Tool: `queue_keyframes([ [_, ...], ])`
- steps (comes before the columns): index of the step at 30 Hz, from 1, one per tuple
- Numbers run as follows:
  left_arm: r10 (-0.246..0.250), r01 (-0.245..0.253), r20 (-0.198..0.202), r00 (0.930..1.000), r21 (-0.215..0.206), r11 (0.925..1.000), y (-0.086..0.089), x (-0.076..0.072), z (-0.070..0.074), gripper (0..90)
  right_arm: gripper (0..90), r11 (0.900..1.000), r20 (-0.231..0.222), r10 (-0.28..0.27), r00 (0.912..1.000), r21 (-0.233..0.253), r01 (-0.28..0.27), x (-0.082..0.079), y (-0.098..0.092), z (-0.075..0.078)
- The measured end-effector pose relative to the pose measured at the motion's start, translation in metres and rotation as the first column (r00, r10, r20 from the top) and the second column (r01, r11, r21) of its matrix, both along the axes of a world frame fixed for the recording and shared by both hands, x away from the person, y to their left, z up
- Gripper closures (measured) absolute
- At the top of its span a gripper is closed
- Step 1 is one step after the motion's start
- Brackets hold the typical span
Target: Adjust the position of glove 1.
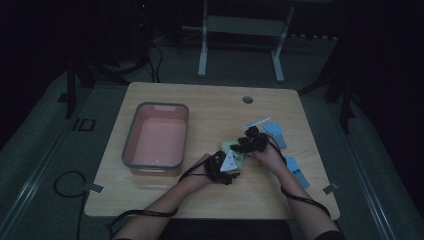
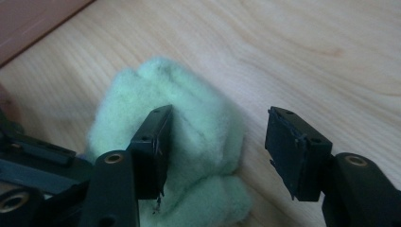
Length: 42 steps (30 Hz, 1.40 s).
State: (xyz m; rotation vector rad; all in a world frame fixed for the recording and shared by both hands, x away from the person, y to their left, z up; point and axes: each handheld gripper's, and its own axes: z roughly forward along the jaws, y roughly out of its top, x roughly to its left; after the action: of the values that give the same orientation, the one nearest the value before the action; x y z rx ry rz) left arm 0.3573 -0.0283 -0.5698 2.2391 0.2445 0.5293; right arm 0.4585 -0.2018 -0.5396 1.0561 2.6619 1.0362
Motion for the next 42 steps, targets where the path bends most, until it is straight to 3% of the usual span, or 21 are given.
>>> queue_keyframes([
  [2, 0.012, -0.013, 0.026, 0.9996, 0.011, 0.9999, -0.001, 0.0, -0.001, 41.7, 57.1, 0.999, -0.077, 0.017, 0.9969, 0.037, -0.014, 0.003, 0.001, -0.002],
  [8, 0.029, -0.03, 0.054, 0.9981, 0.02, 0.9994, -0.001, 0.001, 0.004, 68.0, 71.7, 0.999, -0.059, 0.009, 0.9982, 0.037, -0.007, -0.002, 0.002, 0.002],
  [11, 0.034, -0.036, 0.069, 0.997, 0.036, 0.9987, -0.002, 0.0, 0.011, 73.0, 74.0, 0.999, -0.056, -0.005, 0.9984, 0.053, 0.008, -0.003, 0.001, 0.004],
  [17, 0.028, -0.031, 0.066, 0.9974, 0.04, 0.9987, -0.001, -0.001, 0.026, 73.7, 74.6, 0.997, -0.043, -0.009, 0.999, 0.076, 0.012, -0.007, 0.0, 0.016],
  [21, 0.012, -0.015, 0.065, 0.9978, 0.047, 0.9988, 0.002, -0.002, 0.044, 73.7, 74.6, 0.994, -0.017, -0.014, 0.9998, 0.106, 0.016, -0.013, -0.001, 0.033],
  [36, -0.017, 0.008, 0.109, 0.9939, 0.084, 0.9965, 0.015, -0.009, 0.087, 73.6, 74.7, 0.99, 0.015, 0.022, 0.9996, 0.14, -0.024, -0.019, 0.003, 0.07],
  [42, -0.028, 0.016, 0.124, 0.9918, 0.1, 0.9949, 0.025, -0.008, 0.101, 73.7, 74.7, 0.988, 0.036, 0.028, 0.999, 0.148, -0.033, -0.019, 0.015, 0.087],
])
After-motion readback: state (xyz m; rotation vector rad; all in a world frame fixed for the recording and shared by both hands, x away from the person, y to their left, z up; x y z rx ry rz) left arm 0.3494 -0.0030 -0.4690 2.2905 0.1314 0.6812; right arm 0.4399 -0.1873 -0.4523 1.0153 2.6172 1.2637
